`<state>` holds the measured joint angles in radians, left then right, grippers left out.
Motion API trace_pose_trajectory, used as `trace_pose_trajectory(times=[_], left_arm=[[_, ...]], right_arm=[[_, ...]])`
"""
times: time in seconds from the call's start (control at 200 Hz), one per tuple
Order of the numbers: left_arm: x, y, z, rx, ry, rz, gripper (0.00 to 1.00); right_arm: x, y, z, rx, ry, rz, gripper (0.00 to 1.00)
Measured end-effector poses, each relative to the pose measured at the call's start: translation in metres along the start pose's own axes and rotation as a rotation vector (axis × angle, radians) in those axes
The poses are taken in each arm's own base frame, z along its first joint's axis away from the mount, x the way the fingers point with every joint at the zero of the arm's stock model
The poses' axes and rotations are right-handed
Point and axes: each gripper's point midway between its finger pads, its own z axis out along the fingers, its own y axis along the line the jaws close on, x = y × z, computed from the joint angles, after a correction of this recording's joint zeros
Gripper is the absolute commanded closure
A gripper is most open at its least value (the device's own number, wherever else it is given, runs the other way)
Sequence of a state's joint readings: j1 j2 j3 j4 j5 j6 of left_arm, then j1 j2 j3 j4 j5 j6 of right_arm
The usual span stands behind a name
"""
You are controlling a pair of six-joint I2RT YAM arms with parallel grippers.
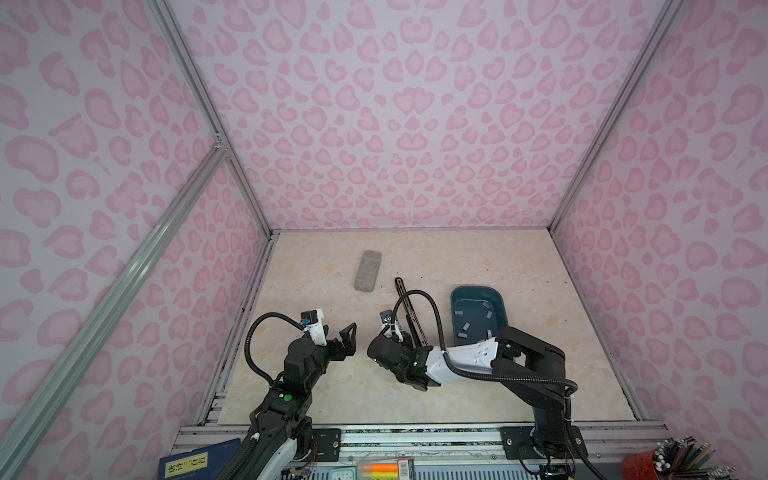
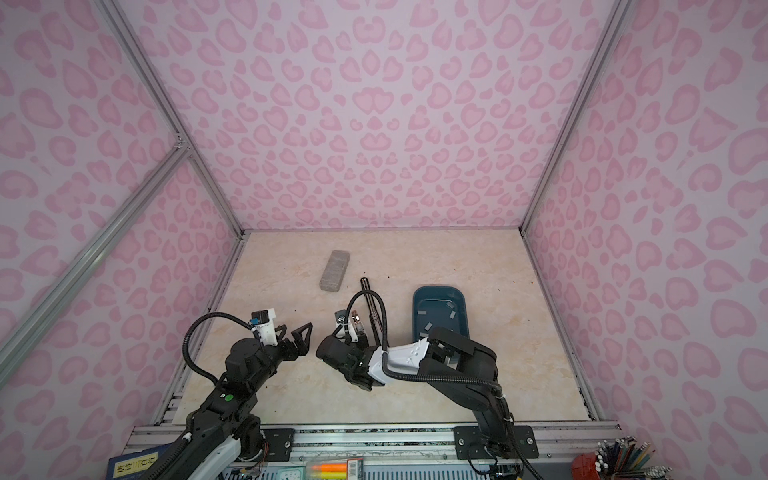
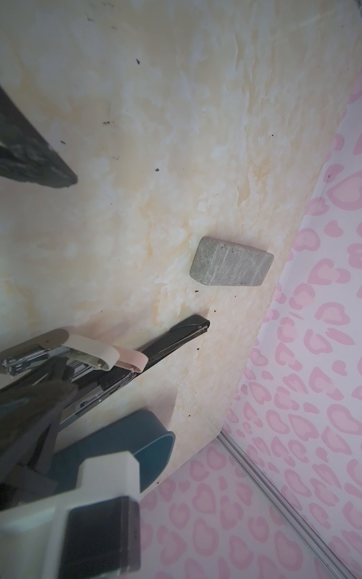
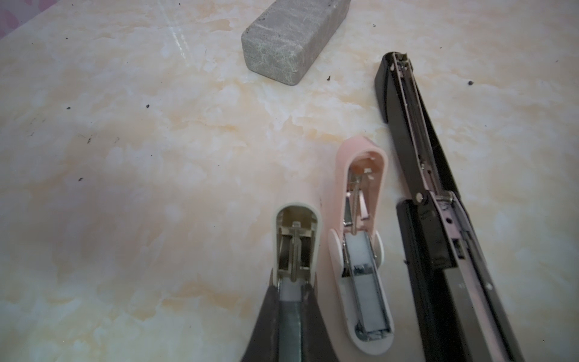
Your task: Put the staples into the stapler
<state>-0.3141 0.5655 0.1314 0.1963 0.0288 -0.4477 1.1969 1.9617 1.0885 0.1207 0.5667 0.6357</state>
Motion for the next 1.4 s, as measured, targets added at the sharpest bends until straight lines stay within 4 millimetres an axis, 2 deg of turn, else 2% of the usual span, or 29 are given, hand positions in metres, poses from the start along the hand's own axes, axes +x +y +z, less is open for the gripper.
trace_pose_trajectory(times=[0.705, 1.4], left_arm=[[0.001, -0.001, 0.000, 0.003, 0.002, -0.001, 0.03], [0.002, -0.001, 0.001, 0.002, 0.007, -0.001, 0.03]], right_arm=[[0.010, 0.001, 0.002, 0.010, 0.022, -0.001, 0.99], [0.023, 0.007, -0.007, 0.010, 0.044, 0.004, 0.99]])
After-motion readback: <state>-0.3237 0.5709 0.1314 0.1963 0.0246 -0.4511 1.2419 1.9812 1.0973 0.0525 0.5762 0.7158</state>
